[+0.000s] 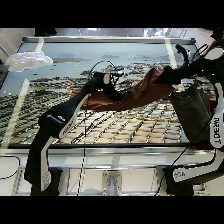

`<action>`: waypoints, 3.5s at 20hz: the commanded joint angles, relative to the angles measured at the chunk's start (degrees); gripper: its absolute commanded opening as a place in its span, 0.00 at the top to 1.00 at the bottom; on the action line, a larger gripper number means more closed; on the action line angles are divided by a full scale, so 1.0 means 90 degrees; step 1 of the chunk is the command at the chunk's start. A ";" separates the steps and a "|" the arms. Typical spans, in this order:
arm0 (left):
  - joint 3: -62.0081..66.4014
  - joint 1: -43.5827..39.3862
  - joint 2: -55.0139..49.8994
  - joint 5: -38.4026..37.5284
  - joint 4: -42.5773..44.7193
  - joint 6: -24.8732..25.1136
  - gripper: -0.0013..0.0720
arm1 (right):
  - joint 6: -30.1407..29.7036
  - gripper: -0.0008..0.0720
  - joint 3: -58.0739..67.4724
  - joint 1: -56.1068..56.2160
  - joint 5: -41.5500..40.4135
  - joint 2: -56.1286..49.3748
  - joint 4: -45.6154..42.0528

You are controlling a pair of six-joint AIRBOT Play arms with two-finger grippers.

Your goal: Fold the shirts.

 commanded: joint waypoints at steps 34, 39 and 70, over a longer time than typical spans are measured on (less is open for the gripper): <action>-0.0651 0.3320 0.3847 -0.0379 0.0221 0.0678 0.97 | 0.1418 0.05 0.0311 0.1843 -0.2013 -0.2715 -0.0452; -0.0651 0.3320 0.3847 -0.0381 0.0221 0.0726 0.97 | 0.1209 0.05 0.0316 0.2171 -0.2691 -0.3242 0.0593; -0.0651 0.3322 0.3847 -0.0389 0.0221 0.0770 0.97 | 0.1678 0.97 0.1841 -0.1673 -0.0357 0.0085 -0.2419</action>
